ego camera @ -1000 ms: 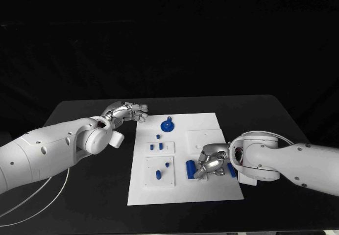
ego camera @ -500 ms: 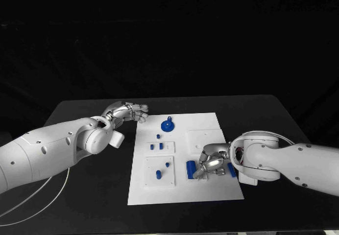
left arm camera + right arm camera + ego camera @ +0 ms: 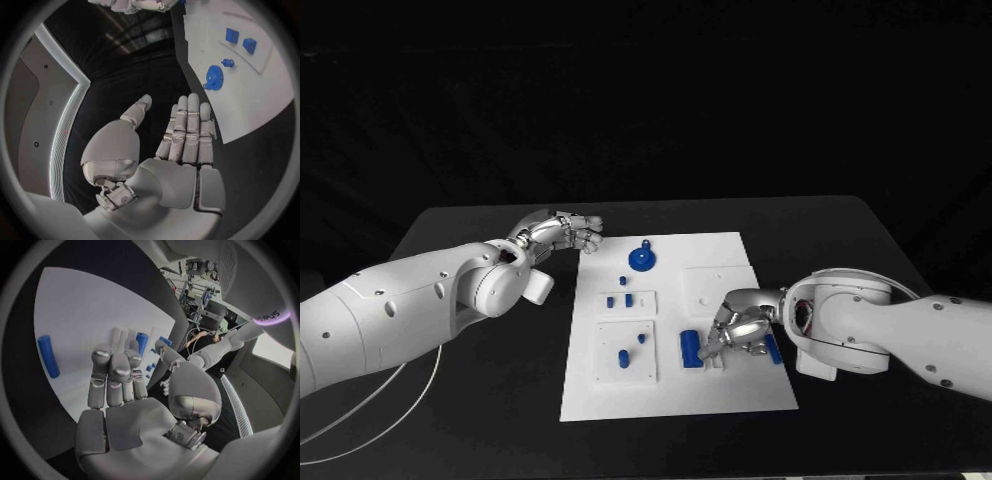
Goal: Assemble the parts on the task board
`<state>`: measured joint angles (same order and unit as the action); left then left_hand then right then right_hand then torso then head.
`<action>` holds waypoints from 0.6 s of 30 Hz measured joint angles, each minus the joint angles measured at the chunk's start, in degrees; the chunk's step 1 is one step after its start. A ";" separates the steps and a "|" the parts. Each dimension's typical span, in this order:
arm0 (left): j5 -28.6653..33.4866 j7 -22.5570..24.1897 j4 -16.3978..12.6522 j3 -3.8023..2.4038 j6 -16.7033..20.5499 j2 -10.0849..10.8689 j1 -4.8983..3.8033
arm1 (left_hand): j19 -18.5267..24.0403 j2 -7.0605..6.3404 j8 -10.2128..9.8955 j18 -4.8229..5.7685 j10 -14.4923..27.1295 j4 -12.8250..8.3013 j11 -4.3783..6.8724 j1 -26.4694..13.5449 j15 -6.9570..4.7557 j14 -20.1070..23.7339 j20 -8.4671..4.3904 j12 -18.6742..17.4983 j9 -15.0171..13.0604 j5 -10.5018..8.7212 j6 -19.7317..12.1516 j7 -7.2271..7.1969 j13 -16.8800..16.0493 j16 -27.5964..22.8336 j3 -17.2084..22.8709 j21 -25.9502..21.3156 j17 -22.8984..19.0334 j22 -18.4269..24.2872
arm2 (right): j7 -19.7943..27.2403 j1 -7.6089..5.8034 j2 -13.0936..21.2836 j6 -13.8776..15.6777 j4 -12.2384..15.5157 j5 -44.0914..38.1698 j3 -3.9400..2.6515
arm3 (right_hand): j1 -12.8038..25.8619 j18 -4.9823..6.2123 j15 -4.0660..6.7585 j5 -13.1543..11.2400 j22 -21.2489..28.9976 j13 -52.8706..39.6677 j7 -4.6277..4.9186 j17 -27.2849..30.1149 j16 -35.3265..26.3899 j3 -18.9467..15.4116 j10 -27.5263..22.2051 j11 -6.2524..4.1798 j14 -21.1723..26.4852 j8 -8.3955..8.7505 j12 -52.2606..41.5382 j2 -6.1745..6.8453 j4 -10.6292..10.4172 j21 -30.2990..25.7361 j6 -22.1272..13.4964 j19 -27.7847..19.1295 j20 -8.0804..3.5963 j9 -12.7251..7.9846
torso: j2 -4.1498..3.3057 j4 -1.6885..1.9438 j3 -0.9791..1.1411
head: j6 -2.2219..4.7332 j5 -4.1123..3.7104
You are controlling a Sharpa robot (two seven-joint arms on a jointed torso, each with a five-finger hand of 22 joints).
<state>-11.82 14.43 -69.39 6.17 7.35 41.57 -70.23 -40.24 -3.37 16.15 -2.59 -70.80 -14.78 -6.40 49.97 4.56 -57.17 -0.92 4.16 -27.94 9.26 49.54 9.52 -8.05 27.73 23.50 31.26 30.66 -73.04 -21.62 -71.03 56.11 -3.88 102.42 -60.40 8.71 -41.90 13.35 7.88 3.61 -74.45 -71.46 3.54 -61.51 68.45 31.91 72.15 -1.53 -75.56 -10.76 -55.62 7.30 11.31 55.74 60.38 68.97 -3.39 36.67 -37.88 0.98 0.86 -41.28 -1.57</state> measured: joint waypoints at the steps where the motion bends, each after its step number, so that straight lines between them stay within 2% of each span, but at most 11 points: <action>1: 0.00 0.00 0.02 0.00 0.00 -0.02 0.00 | 0.00 0.00 0.00 0.00 0.00 0.00 0.00 0.00 0.00 0.00 0.00 0.00 0.00 0.00 0.00 0.00 0.00 0.00 0.00 0.00 0.00 0.00 | 0.23 -0.26 0.31 0.27 0.16 0.24 -0.41 | 0.03 0.00 -0.11 0.00 0.00 -0.14 0.09 0.00 0.00 -0.34 -0.11 0.12 -0.11 0.00 -0.22 0.03 0.36 0.00 -0.10 0.01 -0.01 0.03 | 0.00 -0.01 0.01 | 0.05 -0.03; 4: 0.00 0.00 0.06 0.07 0.00 -0.11 0.00 | 0.00 0.00 0.00 0.00 0.00 0.00 0.00 0.00 0.00 0.00 0.00 0.00 0.00 0.00 0.00 0.00 0.00 0.00 0.00 0.00 0.01 0.00 | 0.91 -1.38 1.52 1.26 0.25 0.87 -1.56 | 0.03 0.00 -0.23 0.00 0.02 -0.23 0.16 0.00 0.00 -1.02 -0.18 0.22 -0.23 0.00 -0.43 0.03 0.73 0.00 -0.17 0.21 -0.20 0.22 | 0.01 -0.03 0.04 | 0.21 -0.09; 6: 0.00 0.00 0.06 0.08 0.01 -0.17 0.00 | 0.00 0.00 0.00 0.00 0.00 0.00 0.00 0.00 0.00 0.00 0.00 0.00 0.00 0.00 0.00 0.00 0.00 0.00 0.00 0.00 0.05 0.00 | 1.14 -2.09 2.27 1.65 -0.11 1.15 -1.79 | 0.03 0.00 -0.23 0.00 0.06 -0.24 0.16 0.00 0.00 -1.08 -0.18 0.22 -0.23 0.00 -0.43 0.03 0.80 0.00 -0.17 0.21 -0.20 0.24 | 0.03 -0.03 0.08 | 0.32 -0.15; 10: 0.00 0.04 0.05 0.10 0.02 -0.21 0.00 | 0.00 0.00 0.00 0.00 0.00 0.00 0.00 0.00 0.00 0.00 0.00 0.00 0.00 0.00 0.00 0.00 0.00 0.00 0.00 0.00 0.05 -0.01 | 1.23 -3.72 4.12 1.81 -2.42 1.35 -2.71 | -0.33 0.00 -0.24 0.00 0.06 -0.24 0.17 0.00 0.00 -1.27 -0.18 0.22 -0.24 0.00 -0.43 -0.33 0.98 0.00 -0.18 0.21 -0.21 0.37 | 0.05 -0.03 0.08 | 0.60 -0.54; 13: 0.00 0.06 0.05 0.11 0.02 -0.26 0.00 | 0.00 0.00 0.00 0.00 0.00 0.00 0.00 0.00 0.00 0.00 0.00 0.00 0.05 0.00 0.00 0.00 0.00 0.00 0.00 0.00 0.05 -0.05 | 0.43 -4.74 5.38 1.30 -4.33 1.22 -2.86 | -0.73 0.00 -0.30 0.00 0.12 -0.28 0.17 0.00 0.00 -1.40 -0.19 0.22 -0.30 0.00 -0.43 -0.73 1.12 -0.23 -0.18 0.02 -0.40 0.54 | 0.05 -0.03 0.09 | 0.77 -1.13; 18: 0.00 0.07 0.13 0.15 0.02 -0.24 0.00 | 0.00 0.00 0.00 0.00 0.00 0.00 0.00 0.00 0.00 0.00 0.00 0.00 0.05 0.00 0.00 0.00 0.00 0.00 0.00 0.00 0.10 -0.05 | -1.89 -4.74 6.70 -1.80 -4.09 -0.15 -2.72 | -0.73 0.00 -0.55 -0.05 0.27 -0.28 0.43 0.07 0.00 -1.65 -0.85 0.63 -0.05 0.00 -0.44 -0.73 1.36 -0.56 -1.06 -0.01 -0.41 0.56 | 0.03 -0.07 0.11 | 0.99 -2.14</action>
<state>-11.83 14.50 -69.26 6.32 7.37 41.33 -70.22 -40.24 -3.37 16.15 -2.59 -70.80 -14.78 -6.40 49.97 4.56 -57.17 -0.92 4.16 -27.89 9.26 49.54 9.52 -8.05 27.73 23.50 31.26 30.77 -73.09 -23.51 -75.77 62.81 -5.68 98.34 -60.56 5.99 -42.63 13.35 7.33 3.56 -74.18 -71.75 3.97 -61.44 68.45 30.26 71.31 -0.90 -75.61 -10.76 -56.06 6.57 12.67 55.18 59.31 68.96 -3.80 37.23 -37.84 0.91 0.97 -40.28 -3.71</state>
